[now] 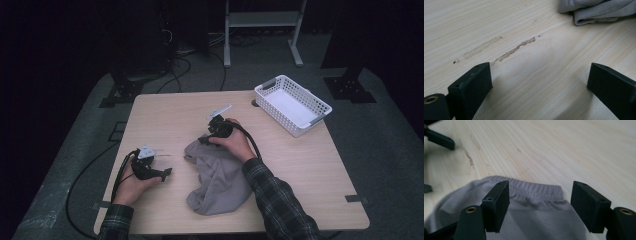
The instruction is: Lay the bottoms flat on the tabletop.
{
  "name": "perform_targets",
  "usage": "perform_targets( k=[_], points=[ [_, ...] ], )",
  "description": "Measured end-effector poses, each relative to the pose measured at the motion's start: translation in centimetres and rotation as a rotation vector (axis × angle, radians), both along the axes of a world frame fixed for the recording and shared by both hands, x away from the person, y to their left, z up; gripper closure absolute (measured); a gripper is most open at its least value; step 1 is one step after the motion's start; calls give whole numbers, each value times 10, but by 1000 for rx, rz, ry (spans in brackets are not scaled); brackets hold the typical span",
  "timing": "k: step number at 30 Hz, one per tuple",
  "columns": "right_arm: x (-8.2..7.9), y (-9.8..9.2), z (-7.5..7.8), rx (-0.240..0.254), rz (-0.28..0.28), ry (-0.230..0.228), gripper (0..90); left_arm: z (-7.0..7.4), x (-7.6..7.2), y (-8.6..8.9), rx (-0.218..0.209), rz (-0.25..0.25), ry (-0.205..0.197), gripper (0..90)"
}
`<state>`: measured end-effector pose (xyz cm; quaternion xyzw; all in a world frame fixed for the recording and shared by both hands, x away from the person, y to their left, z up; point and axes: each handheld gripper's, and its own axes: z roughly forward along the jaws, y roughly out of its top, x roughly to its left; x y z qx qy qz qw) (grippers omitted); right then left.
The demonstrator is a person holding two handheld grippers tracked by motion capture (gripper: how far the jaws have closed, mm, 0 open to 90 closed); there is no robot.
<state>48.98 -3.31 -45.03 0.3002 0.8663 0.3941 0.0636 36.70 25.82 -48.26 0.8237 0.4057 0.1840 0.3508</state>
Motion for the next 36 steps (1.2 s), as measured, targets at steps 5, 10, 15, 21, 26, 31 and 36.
perform_targets(
  k=[5,10,15,21,26,31,36],
  points=[
    [0,10,-15,-67,25,18,286,0,0,0,0,0,0,42],
    [-5,15,-19,-127,46,-32,335,0,0,0,0,0,0,42],
    [-8,10,-19,-107,77,-45,574,0,0,0,1,0,0,42],
    [-7,3,-17,-92,63,5,838,0,0,0,1,0,0,42],
    [-8,-1,-16,-76,42,15,851,0,0,0,1,0,0,43],
    [-12,-14,-3,-35,39,7,852,0,0,0,1,0,0,42],
    [-22,-38,23,27,25,-31,853,0,0,0,1,0,0,43]
  ],
)
